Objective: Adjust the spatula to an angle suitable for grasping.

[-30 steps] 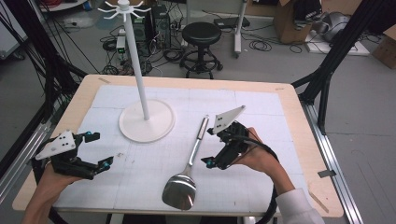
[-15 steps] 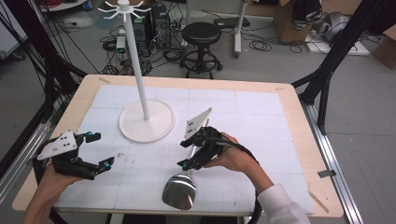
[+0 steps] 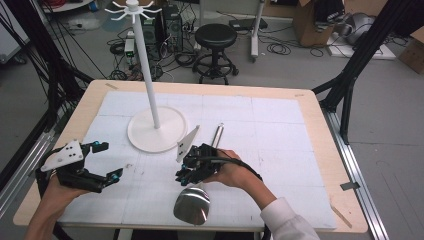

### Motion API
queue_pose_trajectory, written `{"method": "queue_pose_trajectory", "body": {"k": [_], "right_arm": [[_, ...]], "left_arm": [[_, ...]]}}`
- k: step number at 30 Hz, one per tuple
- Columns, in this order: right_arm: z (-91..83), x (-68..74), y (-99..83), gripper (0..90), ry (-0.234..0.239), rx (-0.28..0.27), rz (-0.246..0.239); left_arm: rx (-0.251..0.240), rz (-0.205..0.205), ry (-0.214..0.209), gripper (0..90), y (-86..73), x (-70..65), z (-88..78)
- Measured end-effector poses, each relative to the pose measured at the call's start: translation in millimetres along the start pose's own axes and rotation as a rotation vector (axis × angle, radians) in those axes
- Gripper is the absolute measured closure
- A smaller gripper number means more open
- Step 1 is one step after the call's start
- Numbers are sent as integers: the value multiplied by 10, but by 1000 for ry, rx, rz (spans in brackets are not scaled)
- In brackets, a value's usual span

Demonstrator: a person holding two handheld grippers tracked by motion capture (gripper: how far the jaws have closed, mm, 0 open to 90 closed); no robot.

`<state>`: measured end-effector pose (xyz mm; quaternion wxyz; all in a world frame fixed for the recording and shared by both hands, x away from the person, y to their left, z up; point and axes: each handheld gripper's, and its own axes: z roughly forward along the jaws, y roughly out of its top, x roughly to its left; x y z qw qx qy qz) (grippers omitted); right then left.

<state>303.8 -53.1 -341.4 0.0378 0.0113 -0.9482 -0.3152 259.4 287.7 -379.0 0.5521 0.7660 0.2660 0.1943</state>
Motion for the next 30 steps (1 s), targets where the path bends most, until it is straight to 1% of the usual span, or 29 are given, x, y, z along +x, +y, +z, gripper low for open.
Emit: {"method": "queue_pose_trajectory", "body": {"k": [4,5,6,8,11,12,15,16,17,18,21,23,26,28,30], "right_arm": [[99,16,53,867,13,11,-23],[119,18,67,880,18,16,-35],[143,28,76,890,21,18,-36],[187,34,97,893,30,21,-49],[253,52,120,894,28,40,-54],[298,64,134,894,37,50,-63],[334,79,145,894,27,47,-77],[342,81,152,894,18,58,-93],[363,91,147,894,5,45,-95],[366,87,150,894,7,55,-101],[409,91,130,895,7,65,-106],[447,98,112,895,14,68,-107],[488,127,82,895,14,57,-100],[522,141,54,895,0,53,-101],[551,138,18,895,-10,43,-85]], "left_arm": [[-2,-2,1,17,0,0,-3],[-1,1,2,17,1,3,-5],[-2,0,2,17,1,3,-5],[-2,3,0,17,1,3,-6],[-2,1,1,17,1,1,-4],[-2,1,1,17,0,1,-4],[-2,2,2,17,1,2,-5],[-2,3,1,17,1,3,-6],[-2,2,0,17,1,1,-6],[-2,2,0,17,1,1,-5],[-2,2,-1,18,1,0,-6],[-2,3,3,17,1,2,-6],[-1,3,3,17,1,2,-6],[-4,2,3,17,1,0,-6],[-1,4,4,17,1,2,-6]]}}
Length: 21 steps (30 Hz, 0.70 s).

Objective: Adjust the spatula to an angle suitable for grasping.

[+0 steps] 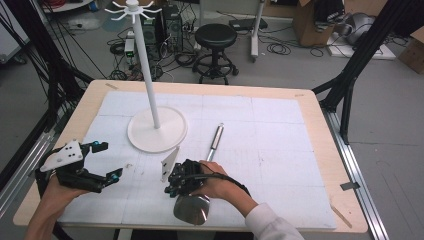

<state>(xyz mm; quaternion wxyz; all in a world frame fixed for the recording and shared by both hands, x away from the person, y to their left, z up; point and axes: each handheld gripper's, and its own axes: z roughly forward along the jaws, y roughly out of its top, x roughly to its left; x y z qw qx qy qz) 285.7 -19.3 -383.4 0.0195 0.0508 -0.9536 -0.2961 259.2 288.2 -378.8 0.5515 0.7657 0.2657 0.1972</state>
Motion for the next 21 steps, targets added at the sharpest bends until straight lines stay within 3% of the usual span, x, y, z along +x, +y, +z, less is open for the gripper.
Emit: {"method": "queue_pose_trajectory", "body": {"k": [10,14,21], "right_arm": [[149,34,-71,896,3,12,35],[183,38,-75,896,-10,18,37],[216,40,-80,895,9,28,39]], "left_arm": [[6,-1,4,17,-2,-3,10],[6,-1,4,17,-2,-5,8],[8,0,5,17,-2,-2,8]]}}
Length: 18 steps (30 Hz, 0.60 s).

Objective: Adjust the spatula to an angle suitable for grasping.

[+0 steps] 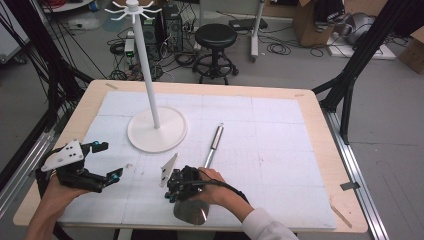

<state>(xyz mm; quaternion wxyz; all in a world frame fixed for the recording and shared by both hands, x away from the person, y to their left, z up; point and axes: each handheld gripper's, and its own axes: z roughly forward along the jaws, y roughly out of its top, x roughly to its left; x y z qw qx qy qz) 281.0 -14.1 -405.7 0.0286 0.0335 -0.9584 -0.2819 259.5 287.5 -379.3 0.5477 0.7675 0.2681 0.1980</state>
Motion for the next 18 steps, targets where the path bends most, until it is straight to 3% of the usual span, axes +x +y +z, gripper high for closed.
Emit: {"method": "queue_pose_trajectory", "body": {"k": [12,18], "right_arm": [[54,22,-25,896,23,70,2],[51,22,-23,896,20,72,1]], "left_arm": [[0,-2,1,18,-1,1,3],[1,-2,-1,17,-1,0,2]]}}
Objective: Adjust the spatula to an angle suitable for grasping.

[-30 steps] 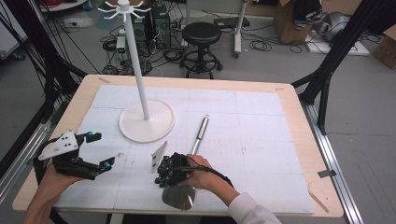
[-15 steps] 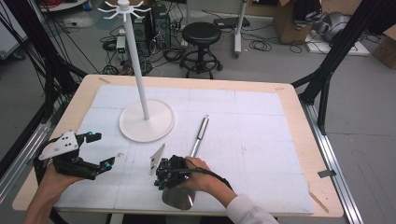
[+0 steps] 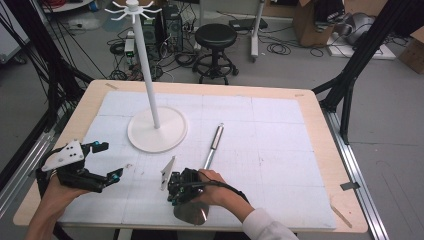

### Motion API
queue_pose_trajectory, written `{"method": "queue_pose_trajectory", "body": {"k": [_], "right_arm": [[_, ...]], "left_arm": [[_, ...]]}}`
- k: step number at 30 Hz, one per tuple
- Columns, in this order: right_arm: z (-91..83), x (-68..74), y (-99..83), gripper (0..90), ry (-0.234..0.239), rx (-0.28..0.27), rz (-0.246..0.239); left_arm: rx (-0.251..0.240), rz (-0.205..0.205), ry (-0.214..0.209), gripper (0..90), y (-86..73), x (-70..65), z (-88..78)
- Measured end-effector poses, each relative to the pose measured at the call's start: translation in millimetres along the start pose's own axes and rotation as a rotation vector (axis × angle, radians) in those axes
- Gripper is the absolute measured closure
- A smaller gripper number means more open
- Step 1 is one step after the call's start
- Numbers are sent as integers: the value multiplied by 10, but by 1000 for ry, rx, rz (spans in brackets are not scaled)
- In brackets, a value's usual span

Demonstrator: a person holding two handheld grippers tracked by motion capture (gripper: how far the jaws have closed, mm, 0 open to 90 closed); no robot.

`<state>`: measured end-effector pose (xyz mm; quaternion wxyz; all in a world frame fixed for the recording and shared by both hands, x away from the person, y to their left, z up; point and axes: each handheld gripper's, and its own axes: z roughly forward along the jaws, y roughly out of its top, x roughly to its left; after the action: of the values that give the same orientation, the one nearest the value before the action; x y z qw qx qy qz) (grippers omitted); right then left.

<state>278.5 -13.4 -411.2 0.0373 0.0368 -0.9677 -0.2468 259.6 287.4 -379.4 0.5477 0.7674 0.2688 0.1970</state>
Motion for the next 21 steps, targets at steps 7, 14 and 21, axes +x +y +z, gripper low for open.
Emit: {"method": "queue_pose_trajectory", "body": {"k": [7,14,21], "right_arm": [[-6,-6,-11,897,19,8,1],[-35,12,-40,897,28,30,6],[-71,20,-89,897,40,45,24]], "left_arm": [[1,1,0,18,0,0,-1],[0,1,0,17,0,-1,-4],[0,-1,1,18,-5,1,-9]]}}
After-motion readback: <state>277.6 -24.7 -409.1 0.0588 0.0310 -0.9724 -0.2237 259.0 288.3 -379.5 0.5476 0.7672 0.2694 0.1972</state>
